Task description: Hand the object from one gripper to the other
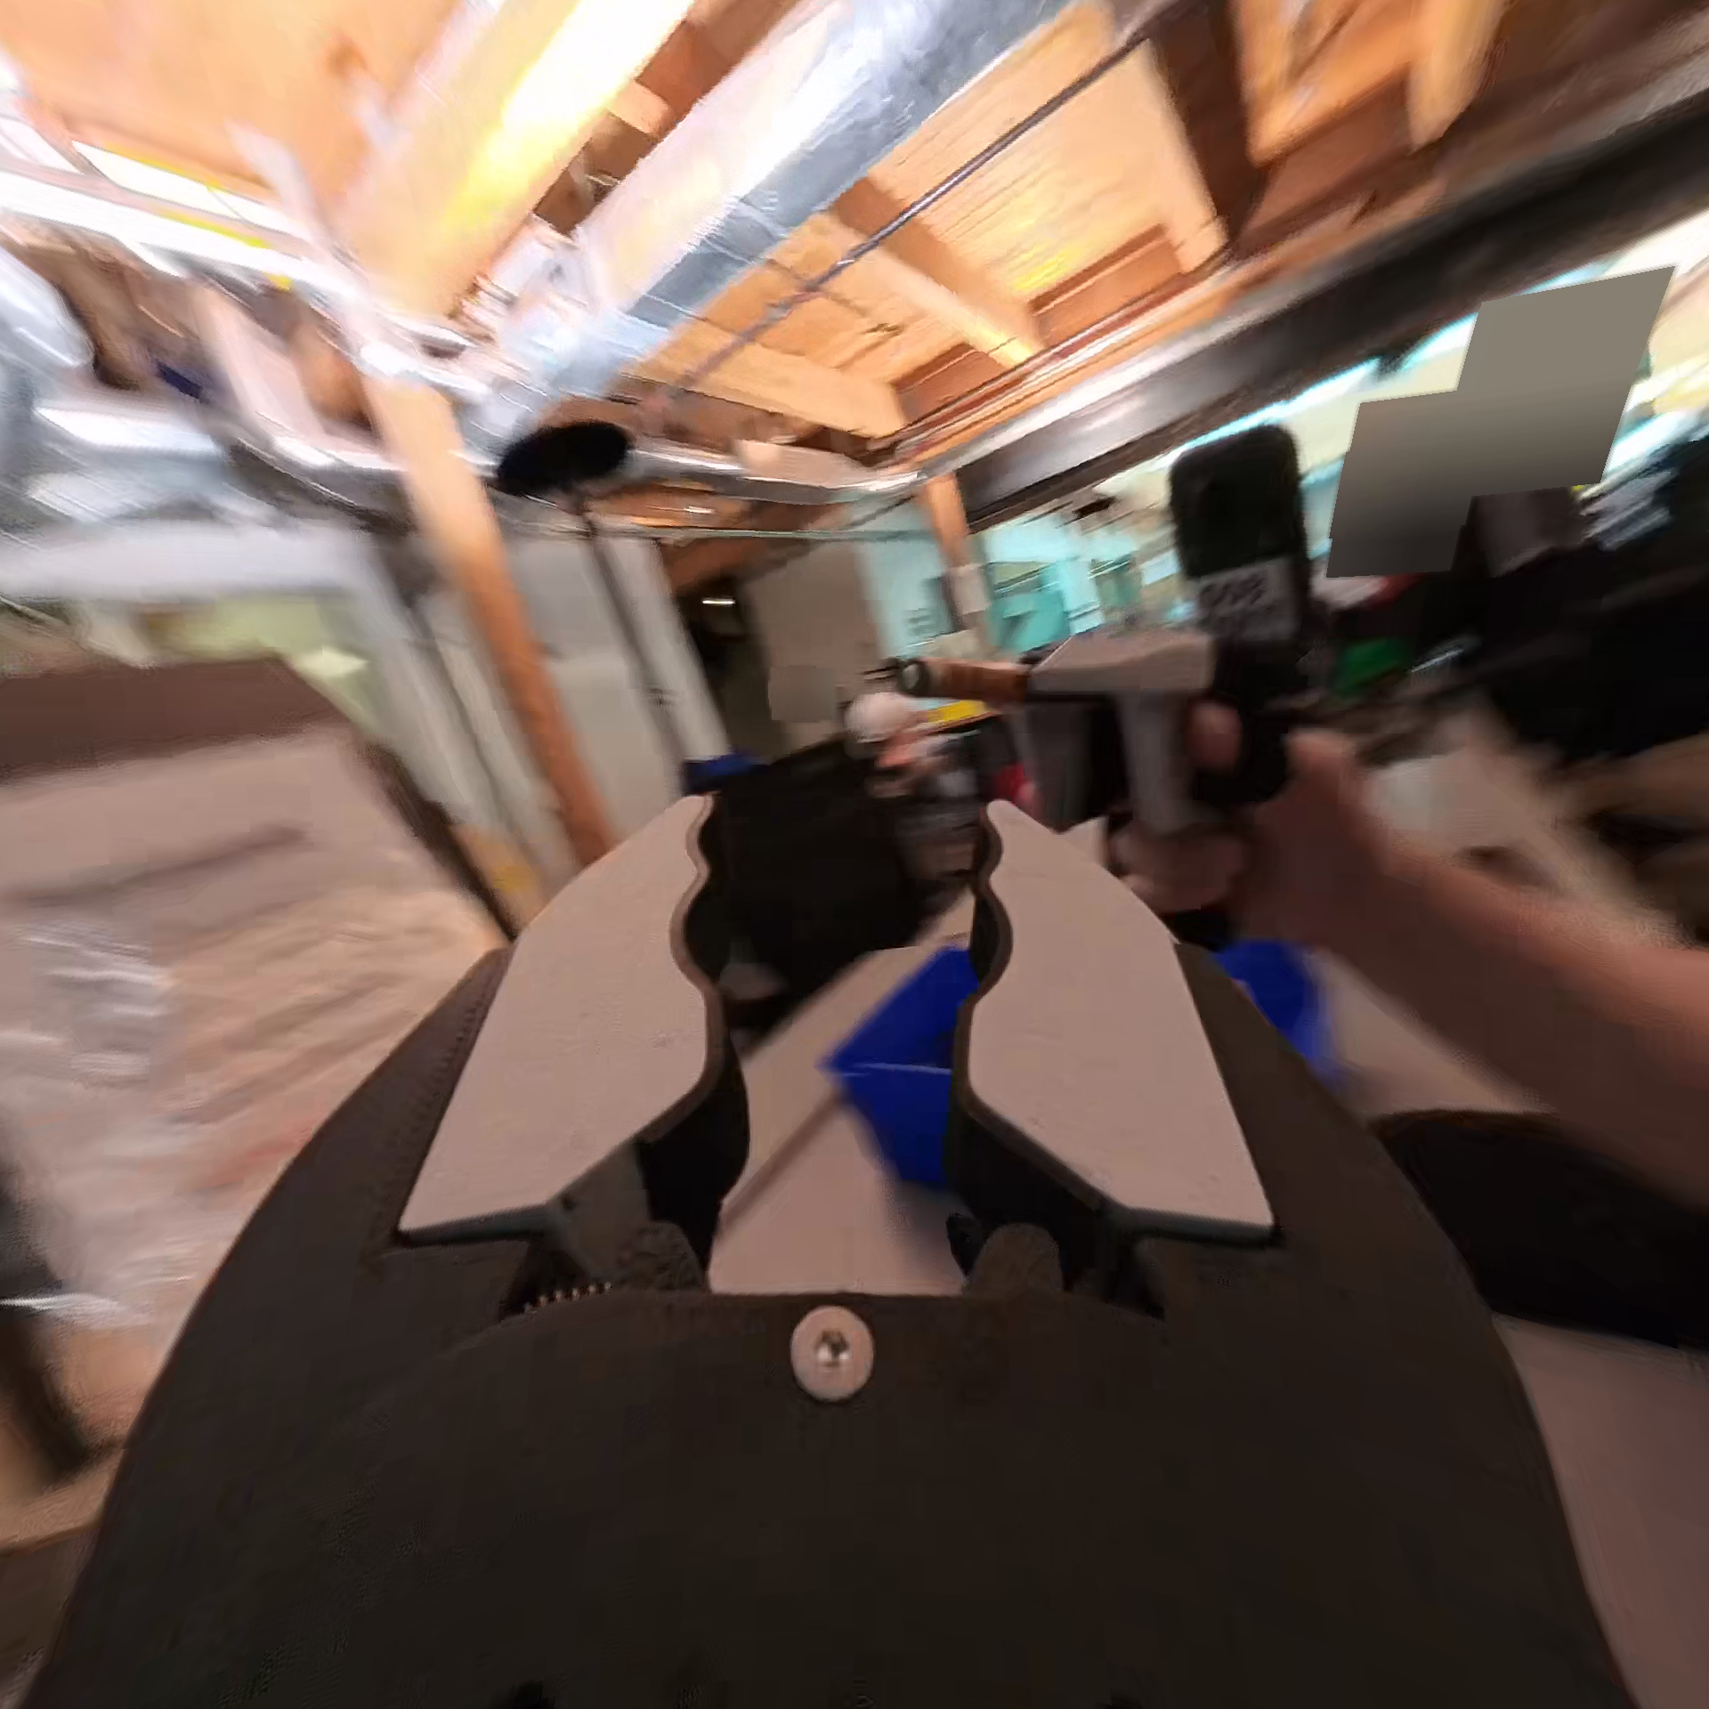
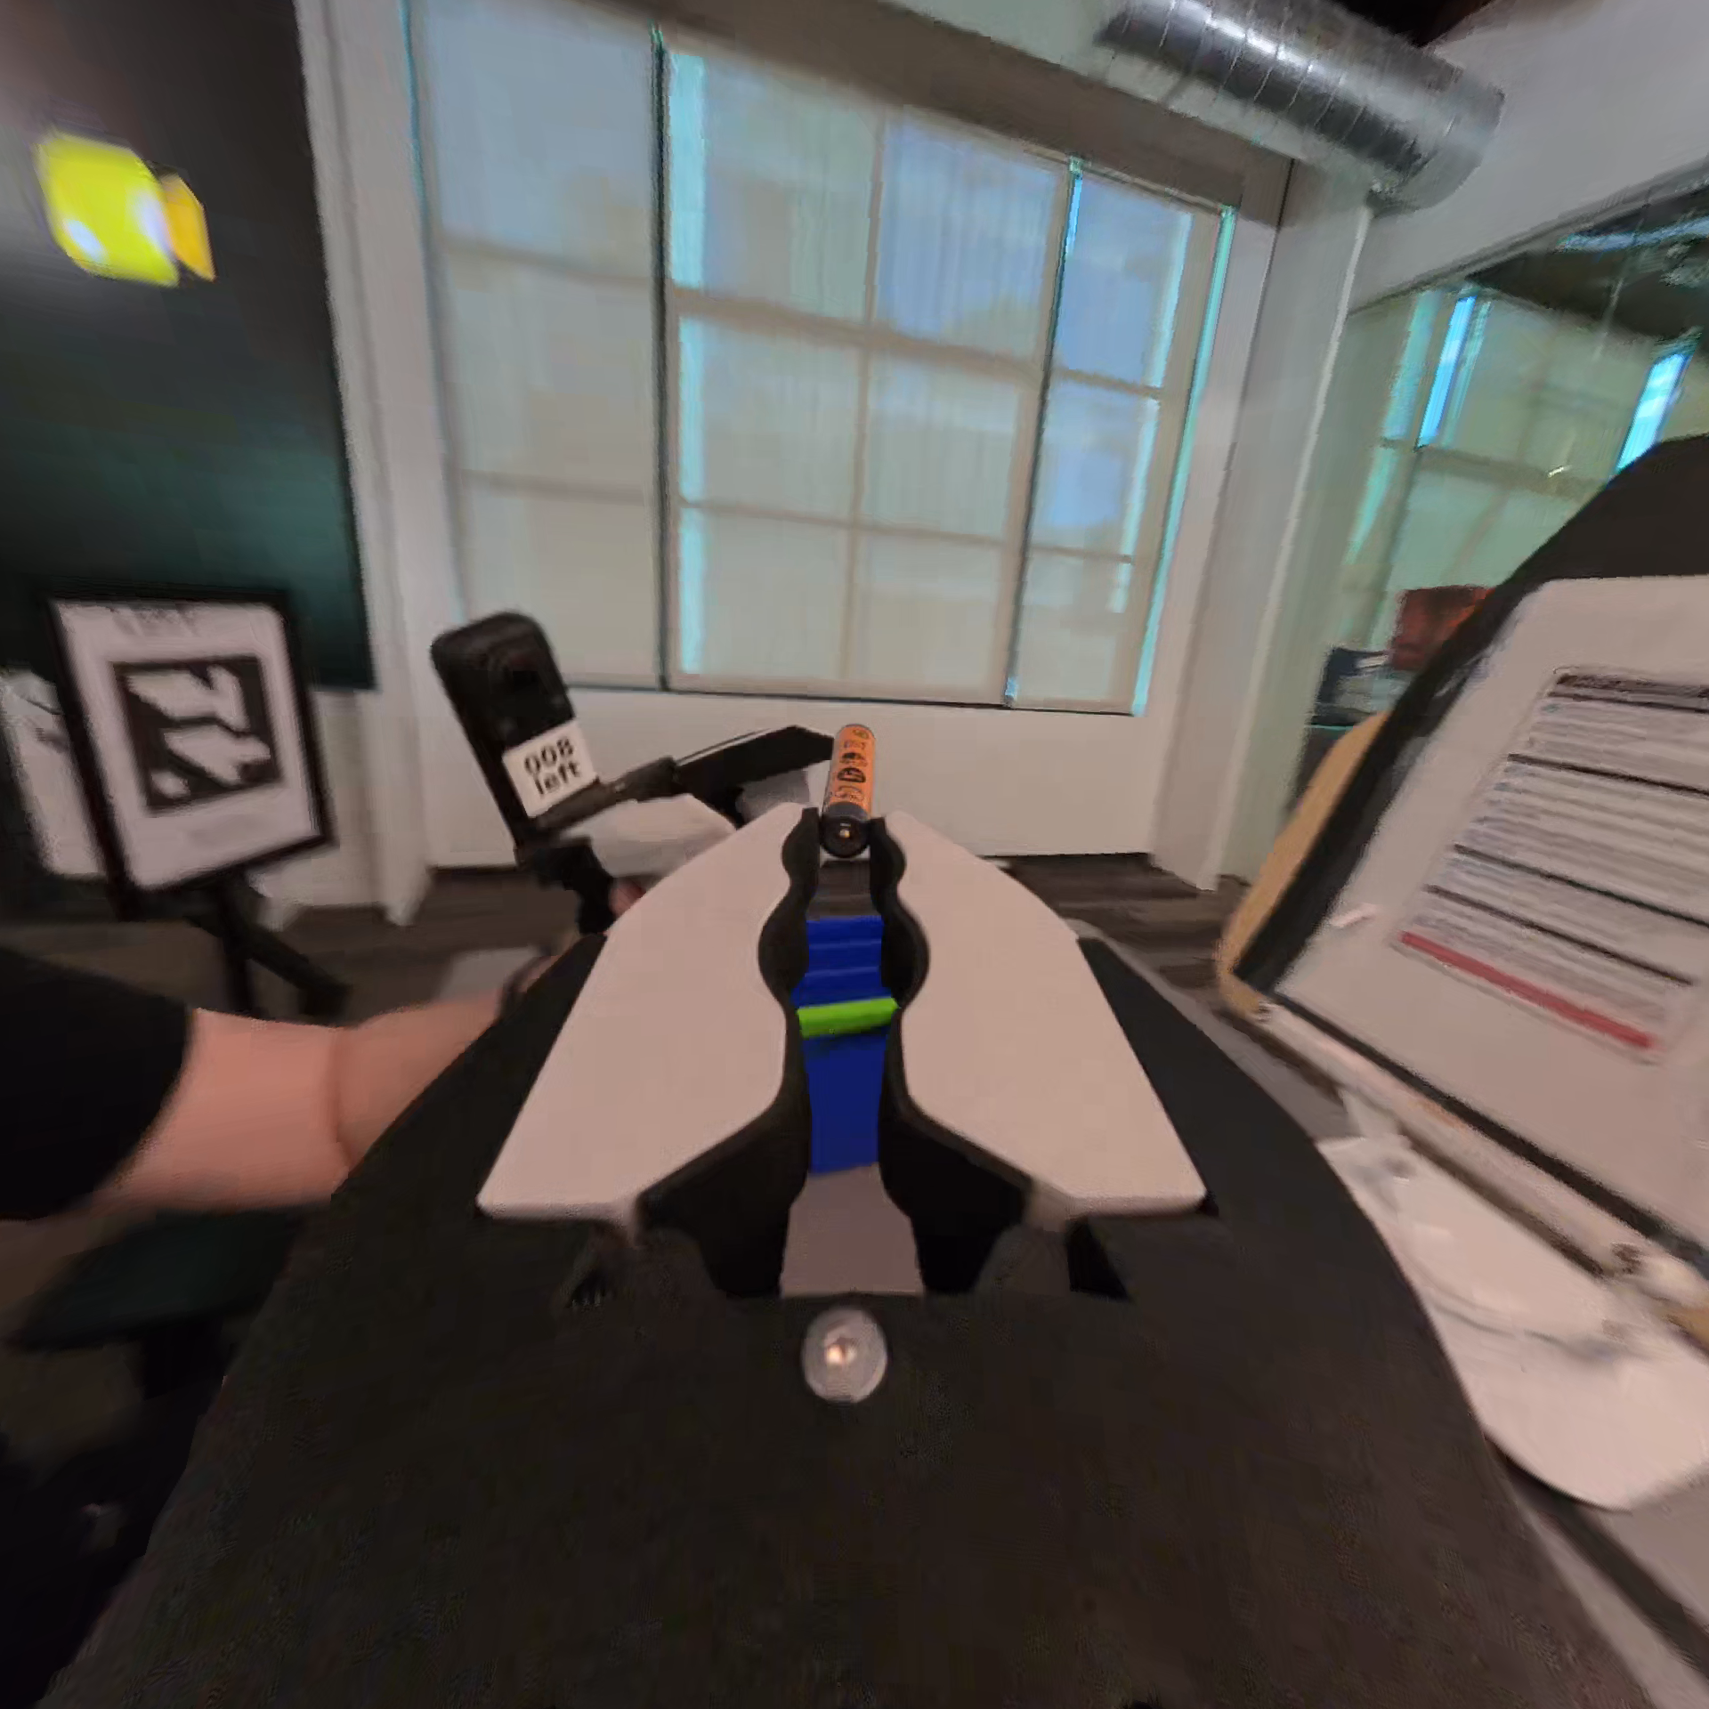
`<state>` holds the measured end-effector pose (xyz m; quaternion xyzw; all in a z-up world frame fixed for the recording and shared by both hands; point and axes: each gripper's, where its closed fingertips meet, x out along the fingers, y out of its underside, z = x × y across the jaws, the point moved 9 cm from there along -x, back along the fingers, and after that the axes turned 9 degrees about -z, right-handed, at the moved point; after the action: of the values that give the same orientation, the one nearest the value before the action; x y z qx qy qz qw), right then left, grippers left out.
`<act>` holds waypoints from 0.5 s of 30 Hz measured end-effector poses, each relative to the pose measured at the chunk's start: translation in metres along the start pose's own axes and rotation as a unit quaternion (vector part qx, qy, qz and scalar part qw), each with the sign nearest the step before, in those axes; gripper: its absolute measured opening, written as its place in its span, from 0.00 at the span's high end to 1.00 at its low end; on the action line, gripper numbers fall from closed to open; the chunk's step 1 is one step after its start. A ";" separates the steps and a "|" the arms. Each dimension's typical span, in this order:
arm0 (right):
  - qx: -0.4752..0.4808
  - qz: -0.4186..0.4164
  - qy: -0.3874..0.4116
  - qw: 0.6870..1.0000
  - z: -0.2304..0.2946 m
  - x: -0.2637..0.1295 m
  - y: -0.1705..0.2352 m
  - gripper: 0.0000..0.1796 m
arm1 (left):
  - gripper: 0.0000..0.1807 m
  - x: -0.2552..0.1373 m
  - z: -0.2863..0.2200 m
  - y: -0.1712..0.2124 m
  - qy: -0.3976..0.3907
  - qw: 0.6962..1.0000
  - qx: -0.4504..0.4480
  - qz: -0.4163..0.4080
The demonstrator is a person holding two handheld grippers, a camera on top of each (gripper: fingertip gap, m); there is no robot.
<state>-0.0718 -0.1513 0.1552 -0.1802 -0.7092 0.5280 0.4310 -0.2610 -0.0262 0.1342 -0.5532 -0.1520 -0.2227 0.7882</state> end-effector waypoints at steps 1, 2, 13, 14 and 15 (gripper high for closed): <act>0.036 -0.005 -0.016 0.999 -0.003 0.000 0.002 0.94 | 0.71 -0.001 -0.004 -0.005 -0.026 0.997 0.066 0.004; 0.074 0.002 -0.036 0.997 -0.004 0.002 0.005 0.94 | 0.71 -0.002 -0.010 -0.009 -0.033 0.992 0.120 0.004; 0.230 0.149 -0.192 0.942 0.011 0.013 0.028 0.94 | 0.86 -0.002 -0.049 -0.017 0.151 0.977 0.142 0.044; 0.229 0.150 -0.201 0.941 0.012 0.014 0.029 0.94 | 0.85 -0.001 -0.050 -0.015 0.153 0.975 0.151 0.056; 0.232 0.153 -0.207 0.938 0.014 0.014 0.029 0.94 | 0.85 -0.001 -0.052 -0.013 0.158 0.972 0.159 0.068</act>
<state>-0.0970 -0.1382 0.1336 -0.0680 -0.6047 0.7629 0.2184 -0.2687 -0.0792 0.1267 -0.3878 -0.0210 -0.2260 0.8934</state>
